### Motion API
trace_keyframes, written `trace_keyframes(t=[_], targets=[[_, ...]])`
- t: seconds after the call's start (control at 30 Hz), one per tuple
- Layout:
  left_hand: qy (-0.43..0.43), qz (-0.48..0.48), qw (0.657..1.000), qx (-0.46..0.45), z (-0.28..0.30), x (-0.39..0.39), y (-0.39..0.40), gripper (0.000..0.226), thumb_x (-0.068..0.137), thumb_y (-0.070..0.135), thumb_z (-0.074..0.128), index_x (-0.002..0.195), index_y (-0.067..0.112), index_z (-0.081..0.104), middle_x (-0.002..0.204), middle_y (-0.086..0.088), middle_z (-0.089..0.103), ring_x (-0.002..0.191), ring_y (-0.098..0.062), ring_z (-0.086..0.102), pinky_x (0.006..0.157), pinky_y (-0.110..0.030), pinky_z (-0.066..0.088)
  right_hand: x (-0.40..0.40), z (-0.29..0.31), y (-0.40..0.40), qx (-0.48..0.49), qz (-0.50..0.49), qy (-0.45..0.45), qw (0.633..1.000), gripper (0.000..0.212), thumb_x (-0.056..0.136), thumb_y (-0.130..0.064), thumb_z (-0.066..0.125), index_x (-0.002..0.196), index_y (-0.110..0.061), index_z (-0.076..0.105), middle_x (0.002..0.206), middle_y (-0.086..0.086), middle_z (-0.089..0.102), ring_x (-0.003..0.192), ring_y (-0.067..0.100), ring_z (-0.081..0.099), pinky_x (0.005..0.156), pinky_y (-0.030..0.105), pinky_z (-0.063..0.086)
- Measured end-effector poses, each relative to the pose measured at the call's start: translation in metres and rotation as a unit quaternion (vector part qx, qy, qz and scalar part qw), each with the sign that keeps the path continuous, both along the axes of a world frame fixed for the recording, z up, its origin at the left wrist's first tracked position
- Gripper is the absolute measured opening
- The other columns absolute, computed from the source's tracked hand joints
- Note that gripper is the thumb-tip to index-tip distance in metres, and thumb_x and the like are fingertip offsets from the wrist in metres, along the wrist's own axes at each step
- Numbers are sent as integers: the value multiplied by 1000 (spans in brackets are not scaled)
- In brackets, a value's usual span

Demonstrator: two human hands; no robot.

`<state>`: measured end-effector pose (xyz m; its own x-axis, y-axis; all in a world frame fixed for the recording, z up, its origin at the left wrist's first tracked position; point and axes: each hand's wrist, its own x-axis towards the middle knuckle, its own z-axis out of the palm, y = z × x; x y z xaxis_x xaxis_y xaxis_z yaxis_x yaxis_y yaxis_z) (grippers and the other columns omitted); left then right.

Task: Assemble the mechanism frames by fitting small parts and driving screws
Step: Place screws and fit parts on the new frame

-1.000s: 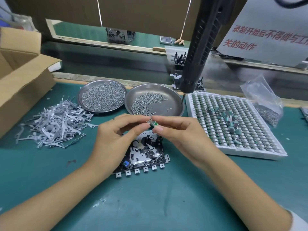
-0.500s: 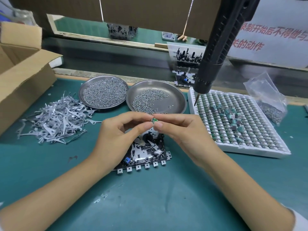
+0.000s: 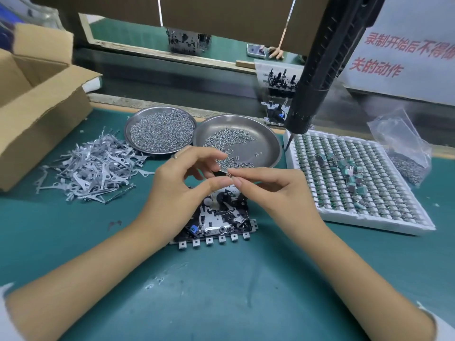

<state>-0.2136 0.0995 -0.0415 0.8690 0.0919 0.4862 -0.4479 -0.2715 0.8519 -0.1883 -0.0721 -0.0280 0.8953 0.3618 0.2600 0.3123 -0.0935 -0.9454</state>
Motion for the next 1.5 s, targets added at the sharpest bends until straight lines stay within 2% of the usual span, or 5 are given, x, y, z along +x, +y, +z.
trace_keyframes(t=[0.27,0.53,0.93,1.2,1.5], targets=[[4,-63,985,158,14,-5,20,40,70,30,76,108,32,63,87,7,63,83,-9,58,80,-23,46,-6,-3,-1,-70,8,-87,994,19,78,-2,75,90,-16,77,86,-4,75,81,5,64,75,24,49],[33,12,999,-18,8,-14,39,13,88,32,55,93,29,67,75,14,68,71,0,60,72,-14,49,-13,-19,5,-195,78,-264,941,11,73,-9,77,83,-12,79,88,-3,74,78,19,58,78,37,49],[76,-11,996,36,-1,-29,23,18,91,37,53,89,30,69,77,3,67,76,-6,62,74,-23,50,-13,-20,5,-236,89,-345,904,7,73,-13,77,80,-14,79,89,-3,74,75,26,61,75,48,47],[6,-54,957,285,-5,-39,19,36,72,31,58,103,13,62,87,6,55,83,-16,52,80,-30,45,-15,-15,2,-220,120,-251,935,12,72,-7,75,82,-12,78,87,0,73,80,20,59,80,40,48],[-15,-40,950,311,-9,-39,18,34,72,32,59,102,15,61,82,11,56,81,-13,51,78,-32,45,-17,-12,4,-192,103,-187,958,13,70,-7,77,84,-6,78,88,2,73,81,19,62,79,26,48]])
